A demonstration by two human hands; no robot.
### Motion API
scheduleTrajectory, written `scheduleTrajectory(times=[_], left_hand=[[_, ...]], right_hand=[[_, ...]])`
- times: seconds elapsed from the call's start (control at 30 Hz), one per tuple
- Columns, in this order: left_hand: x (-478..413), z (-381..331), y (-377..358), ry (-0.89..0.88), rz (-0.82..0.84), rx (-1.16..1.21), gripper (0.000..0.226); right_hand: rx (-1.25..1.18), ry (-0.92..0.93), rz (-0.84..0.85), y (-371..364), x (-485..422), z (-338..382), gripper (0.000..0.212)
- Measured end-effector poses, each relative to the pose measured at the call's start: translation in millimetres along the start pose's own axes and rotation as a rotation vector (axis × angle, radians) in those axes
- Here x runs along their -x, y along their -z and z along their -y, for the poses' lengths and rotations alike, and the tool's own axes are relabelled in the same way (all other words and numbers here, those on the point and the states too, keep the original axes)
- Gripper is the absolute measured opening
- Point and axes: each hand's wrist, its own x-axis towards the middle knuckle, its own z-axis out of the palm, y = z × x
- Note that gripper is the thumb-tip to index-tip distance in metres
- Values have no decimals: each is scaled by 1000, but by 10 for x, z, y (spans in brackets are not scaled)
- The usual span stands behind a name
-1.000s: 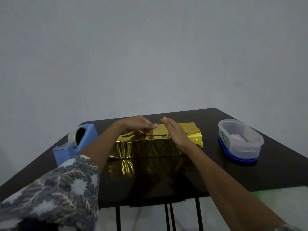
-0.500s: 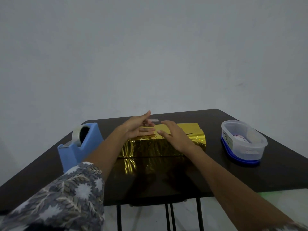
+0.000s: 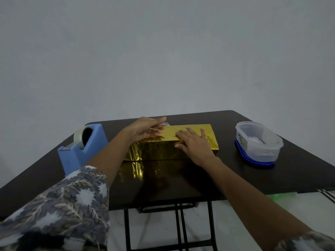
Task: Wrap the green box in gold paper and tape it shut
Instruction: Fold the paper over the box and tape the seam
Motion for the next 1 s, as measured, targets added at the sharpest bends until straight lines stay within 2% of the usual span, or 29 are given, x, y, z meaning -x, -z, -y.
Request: scheduleTrajectory(times=[0.1, 0.2, 0.47, 0.53, 0.67, 0.77, 1.0], left_hand=[[4, -87, -42, -49, 25, -287, 35], [1, -155, -72, -60, 37, -375, 36], [-47, 46, 67, 15, 4, -14, 29], [-41, 32, 81, 8, 14, -6, 28], [-37, -64, 5, -78, 28, -262, 29], [-51, -138, -53, -89, 104, -427, 33], [-81, -200, -72, -21, 208, -571, 33]], right_hand=[[77, -7, -7, -8, 27, -3, 57], [161, 20, -35, 9, 29, 2, 60], [173, 80, -244, -26, 75, -14, 46], [162, 72, -273, -45, 68, -2, 44], [114, 41, -332, -118, 73, 13, 44], [110, 24, -354, -123, 80, 14, 44], [43, 6, -360, -147, 86, 17, 46]])
